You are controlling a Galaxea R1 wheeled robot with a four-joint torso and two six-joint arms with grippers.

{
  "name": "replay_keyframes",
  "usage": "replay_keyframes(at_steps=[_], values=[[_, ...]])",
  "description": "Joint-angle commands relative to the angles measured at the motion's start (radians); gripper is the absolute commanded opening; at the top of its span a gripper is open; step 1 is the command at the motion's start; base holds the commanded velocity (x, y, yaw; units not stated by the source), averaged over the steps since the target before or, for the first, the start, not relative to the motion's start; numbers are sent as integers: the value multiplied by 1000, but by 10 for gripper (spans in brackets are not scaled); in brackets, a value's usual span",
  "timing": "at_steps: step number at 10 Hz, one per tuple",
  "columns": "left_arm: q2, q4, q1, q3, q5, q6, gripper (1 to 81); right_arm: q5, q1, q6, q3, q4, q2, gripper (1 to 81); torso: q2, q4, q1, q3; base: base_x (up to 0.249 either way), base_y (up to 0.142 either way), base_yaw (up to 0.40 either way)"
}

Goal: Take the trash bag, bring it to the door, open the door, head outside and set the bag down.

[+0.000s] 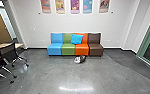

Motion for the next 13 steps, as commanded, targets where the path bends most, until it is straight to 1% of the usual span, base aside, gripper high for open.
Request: replay_keyframes(at_steps=[1, 13], values=[[-8, 12, -51, 5, 57, 9, 811, -53, 27, -3, 14, 13, -19, 811, 0, 0, 0, 0, 195, 0, 0], [-7, 12, -51, 5, 57, 9, 811, -53, 24, -3, 14, 12, -16, 811, 0, 0, 0, 0, 197, 0, 0]])
